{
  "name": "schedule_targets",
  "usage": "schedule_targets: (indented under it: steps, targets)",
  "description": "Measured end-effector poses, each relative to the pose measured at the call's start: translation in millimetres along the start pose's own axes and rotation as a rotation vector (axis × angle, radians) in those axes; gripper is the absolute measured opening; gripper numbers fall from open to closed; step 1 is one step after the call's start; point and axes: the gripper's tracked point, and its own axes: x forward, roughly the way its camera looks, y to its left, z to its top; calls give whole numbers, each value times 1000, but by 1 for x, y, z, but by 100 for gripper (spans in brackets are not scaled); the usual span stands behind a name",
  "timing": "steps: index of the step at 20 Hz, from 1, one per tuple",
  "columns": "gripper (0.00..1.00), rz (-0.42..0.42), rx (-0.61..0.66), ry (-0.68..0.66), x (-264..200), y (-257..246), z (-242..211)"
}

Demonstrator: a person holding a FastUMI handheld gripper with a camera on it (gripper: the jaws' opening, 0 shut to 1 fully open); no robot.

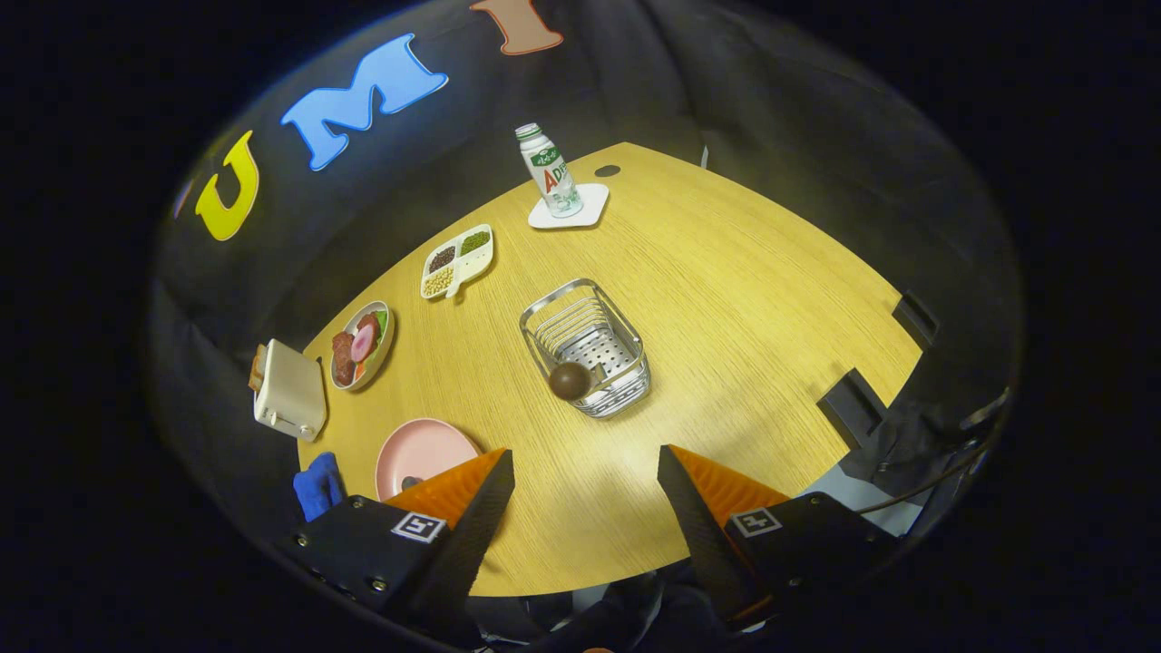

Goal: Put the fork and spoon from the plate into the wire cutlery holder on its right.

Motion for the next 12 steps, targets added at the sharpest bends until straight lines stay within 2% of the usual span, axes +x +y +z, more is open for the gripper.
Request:
schedule_targets:
  steps: [12]
  targets:
    - [98, 71, -116, 53, 8, 51, -27]
